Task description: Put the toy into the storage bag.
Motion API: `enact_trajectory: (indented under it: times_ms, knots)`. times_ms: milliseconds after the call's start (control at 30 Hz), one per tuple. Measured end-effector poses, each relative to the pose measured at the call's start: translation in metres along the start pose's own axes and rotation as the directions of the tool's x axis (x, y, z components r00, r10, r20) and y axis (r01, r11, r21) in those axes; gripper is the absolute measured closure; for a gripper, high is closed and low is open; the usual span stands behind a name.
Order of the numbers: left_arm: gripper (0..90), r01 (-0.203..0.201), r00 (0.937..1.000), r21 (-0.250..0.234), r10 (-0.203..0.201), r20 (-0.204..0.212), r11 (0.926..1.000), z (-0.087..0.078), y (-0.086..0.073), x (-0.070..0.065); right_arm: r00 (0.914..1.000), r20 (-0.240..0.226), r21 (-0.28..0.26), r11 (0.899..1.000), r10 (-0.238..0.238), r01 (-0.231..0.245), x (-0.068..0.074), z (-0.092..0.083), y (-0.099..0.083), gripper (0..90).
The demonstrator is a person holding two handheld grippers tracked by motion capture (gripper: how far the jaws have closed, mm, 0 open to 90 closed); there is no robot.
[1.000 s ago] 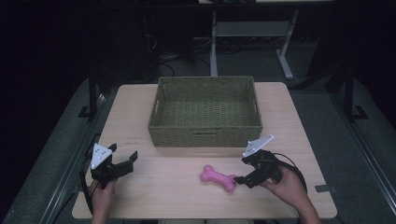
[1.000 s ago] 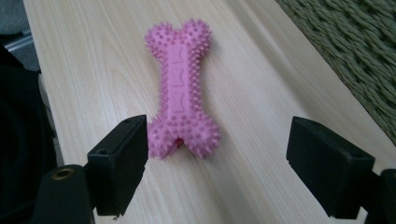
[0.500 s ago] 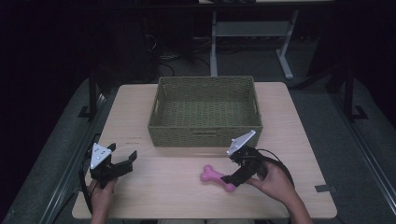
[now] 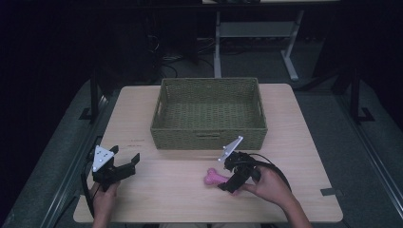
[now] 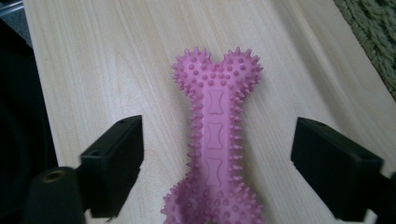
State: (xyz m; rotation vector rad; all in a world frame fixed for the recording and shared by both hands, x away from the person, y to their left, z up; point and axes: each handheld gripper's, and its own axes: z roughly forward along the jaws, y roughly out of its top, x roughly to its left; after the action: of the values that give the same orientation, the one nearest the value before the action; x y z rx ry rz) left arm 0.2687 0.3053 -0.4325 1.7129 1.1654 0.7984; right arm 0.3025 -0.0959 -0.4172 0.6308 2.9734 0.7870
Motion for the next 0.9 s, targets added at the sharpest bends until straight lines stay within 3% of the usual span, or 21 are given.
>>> enact_trajectory:
  times_ms: [167, 900]
  knots:
    - [13.8, 0.001, 1.0000, 0.000, -0.001, -0.001, 1.0000, 0.000, 0.000, 0.001, 1.0000, -0.001, 0.052, 0.999, 0.002, -0.002, 0.000, 0.009, 0.003, 26.8]
    - [13.9, 0.010, 1.0000, 0.005, -0.010, 0.002, 0.9999, 0.001, -0.001, 0.001, 0.9981, 0.015, 0.129, 0.990, -0.060, 0.058, 0.003, 0.024, 0.006, 50.7]
